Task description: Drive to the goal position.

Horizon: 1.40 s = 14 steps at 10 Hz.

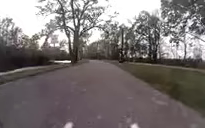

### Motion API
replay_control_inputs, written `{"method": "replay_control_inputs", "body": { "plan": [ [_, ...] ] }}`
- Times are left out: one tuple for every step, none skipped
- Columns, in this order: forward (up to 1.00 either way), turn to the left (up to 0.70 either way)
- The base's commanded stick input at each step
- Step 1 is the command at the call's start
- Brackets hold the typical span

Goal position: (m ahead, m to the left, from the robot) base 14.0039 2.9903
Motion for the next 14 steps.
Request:
{"method": "replay_control_inputs", "body": {
  "plan": [
    [1.00,0.00],
    [1.00,0.00],
    [1.00,0.00],
    [1.00,0.00],
    [1.00,0.00],
    [1.00,0.00],
    [1.00,0.00],
    [1.00,0.00],
    [1.00,0.00],
    [1.00,0.00],
    [1.00,0.00],
    [1.00,0.00],
    [1.00,0.00],
    [1.00,0.00]
  ]
}}
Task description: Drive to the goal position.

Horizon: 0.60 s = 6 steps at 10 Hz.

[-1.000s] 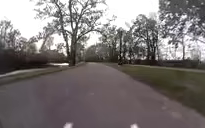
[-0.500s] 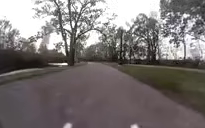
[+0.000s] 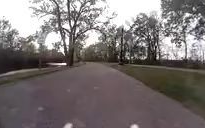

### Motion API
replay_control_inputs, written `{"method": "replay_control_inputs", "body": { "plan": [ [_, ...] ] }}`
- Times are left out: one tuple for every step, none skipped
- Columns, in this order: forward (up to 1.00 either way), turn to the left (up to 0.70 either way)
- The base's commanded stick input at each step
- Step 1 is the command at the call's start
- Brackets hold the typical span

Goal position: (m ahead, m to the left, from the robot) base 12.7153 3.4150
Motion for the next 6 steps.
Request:
{"method": "replay_control_inputs", "body": {
  "plan": [
    [1.00,0.00],
    [1.00,0.00],
    [1.00,0.00],
    [1.00,0.00],
    [1.00,0.00],
    [1.00,0.00]
  ]
}}
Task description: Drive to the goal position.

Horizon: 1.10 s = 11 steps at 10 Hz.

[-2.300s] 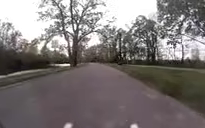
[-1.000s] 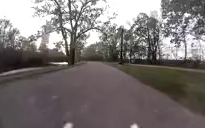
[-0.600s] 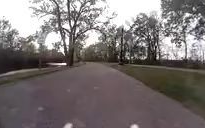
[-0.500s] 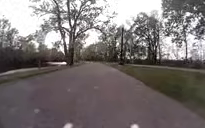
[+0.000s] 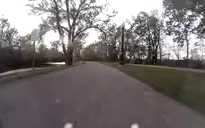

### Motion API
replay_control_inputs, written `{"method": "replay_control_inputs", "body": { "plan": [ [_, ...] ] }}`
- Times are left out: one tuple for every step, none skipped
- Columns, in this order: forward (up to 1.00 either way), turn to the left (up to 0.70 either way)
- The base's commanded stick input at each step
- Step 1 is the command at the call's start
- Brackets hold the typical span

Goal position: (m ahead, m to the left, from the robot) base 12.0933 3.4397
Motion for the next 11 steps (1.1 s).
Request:
{"method": "replay_control_inputs", "body": {
  "plan": [
    [1.00,0.00],
    [1.00,0.00],
    [1.00,0.00],
    [1.00,0.00],
    [1.00,0.16],
    [1.00,0.32],
    [1.00,0.40],
    [1.00,0.09],
    [1.00,0.00],
    [1.00,0.00],
    [1.00,0.00]
  ]
}}
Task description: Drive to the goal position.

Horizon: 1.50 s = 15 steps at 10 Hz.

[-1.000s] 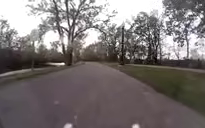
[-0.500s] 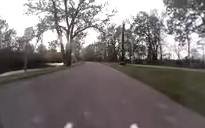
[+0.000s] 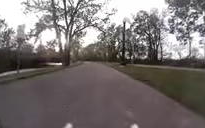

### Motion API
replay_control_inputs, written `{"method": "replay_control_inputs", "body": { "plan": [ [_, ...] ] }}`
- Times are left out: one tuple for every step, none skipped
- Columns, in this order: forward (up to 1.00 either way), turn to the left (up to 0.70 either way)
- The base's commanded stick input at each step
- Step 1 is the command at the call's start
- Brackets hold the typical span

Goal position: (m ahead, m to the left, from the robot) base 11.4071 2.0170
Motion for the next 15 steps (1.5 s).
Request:
{"method": "replay_control_inputs", "body": {
  "plan": [
    [1.00,0.00],
    [1.00,0.00],
    [1.00,0.00],
    [1.00,0.00],
    [1.00,0.00],
    [1.00,0.00],
    [1.00,0.00],
    [1.00,0.00],
    [1.00,0.00],
    [1.00,0.00],
    [1.00,0.00],
    [1.00,0.00],
    [1.00,0.00],
    [1.00,0.00],
    [1.00,0.00]
  ]
}}
